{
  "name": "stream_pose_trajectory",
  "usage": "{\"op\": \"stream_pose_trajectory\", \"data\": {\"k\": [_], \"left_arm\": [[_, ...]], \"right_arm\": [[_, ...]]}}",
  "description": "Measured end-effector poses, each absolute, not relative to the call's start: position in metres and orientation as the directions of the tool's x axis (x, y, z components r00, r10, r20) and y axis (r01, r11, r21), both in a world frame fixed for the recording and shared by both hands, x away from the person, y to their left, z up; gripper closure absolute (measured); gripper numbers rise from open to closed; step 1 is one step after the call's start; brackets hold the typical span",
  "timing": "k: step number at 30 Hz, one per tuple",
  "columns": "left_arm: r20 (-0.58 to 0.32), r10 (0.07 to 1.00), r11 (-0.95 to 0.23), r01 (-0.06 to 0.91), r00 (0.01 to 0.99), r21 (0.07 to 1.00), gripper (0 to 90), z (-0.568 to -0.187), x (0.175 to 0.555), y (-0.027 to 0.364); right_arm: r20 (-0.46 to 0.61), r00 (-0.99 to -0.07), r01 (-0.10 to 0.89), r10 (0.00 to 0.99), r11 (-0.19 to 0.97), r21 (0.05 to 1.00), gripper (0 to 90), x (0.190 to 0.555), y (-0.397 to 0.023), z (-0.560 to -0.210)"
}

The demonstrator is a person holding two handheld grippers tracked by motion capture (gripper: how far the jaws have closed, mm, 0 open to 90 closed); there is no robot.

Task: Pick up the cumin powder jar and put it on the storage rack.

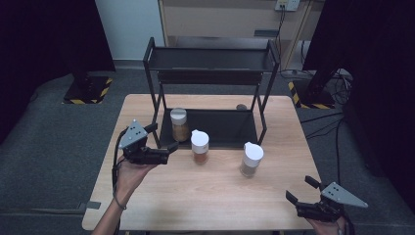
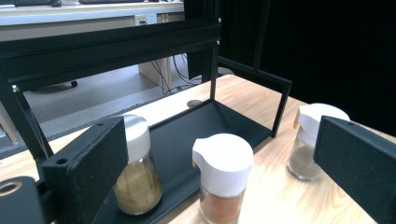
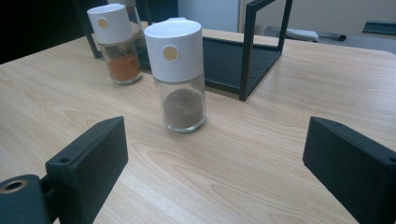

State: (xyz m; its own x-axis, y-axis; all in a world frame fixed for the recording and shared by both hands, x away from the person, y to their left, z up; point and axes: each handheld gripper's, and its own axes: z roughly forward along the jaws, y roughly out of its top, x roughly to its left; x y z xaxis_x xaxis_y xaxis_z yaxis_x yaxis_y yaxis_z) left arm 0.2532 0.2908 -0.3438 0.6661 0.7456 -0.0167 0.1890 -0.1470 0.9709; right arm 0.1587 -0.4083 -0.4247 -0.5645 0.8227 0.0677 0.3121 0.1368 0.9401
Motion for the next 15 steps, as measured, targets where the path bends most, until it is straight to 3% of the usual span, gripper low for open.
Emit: {"op": "stream_pose_trajectory", "data": {"k": [15], "left_arm": [[-0.037,0.727,-0.107,0.166,0.686,0.980,2.3,-0.382,0.220,0.318]], "right_arm": [[0.059,-0.562,0.311,0.825,0.144,0.939,7.2,0.159,-0.407,-0.424]]}}
